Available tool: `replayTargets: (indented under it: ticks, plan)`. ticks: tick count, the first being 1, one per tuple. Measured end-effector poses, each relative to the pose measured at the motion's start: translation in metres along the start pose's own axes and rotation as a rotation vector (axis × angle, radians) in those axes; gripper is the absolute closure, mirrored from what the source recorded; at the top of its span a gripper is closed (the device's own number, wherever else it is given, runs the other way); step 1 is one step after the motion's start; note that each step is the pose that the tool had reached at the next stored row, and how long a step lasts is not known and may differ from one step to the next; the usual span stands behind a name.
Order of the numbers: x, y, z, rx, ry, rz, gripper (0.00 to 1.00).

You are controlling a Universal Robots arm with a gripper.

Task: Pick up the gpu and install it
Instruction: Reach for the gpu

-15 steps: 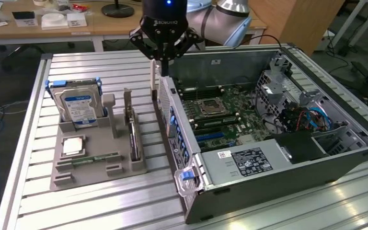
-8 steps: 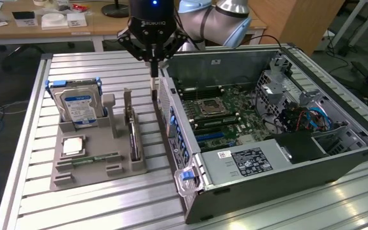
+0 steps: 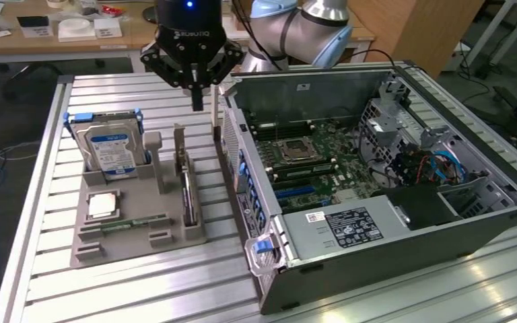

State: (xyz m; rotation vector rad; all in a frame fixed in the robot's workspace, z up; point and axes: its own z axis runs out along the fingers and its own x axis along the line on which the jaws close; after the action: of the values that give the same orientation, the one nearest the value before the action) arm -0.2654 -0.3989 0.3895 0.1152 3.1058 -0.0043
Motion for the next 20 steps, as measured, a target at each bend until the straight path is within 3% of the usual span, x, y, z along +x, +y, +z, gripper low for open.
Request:
replayTargets:
  ticks: [12,20]
  plan:
    - [0.023,-0.0017,0.0001,0.0,0.0,0.0,0.89]
    - [0.024,-0.0025,0.0001,-0.0021,0.0002,0.0,0.89]
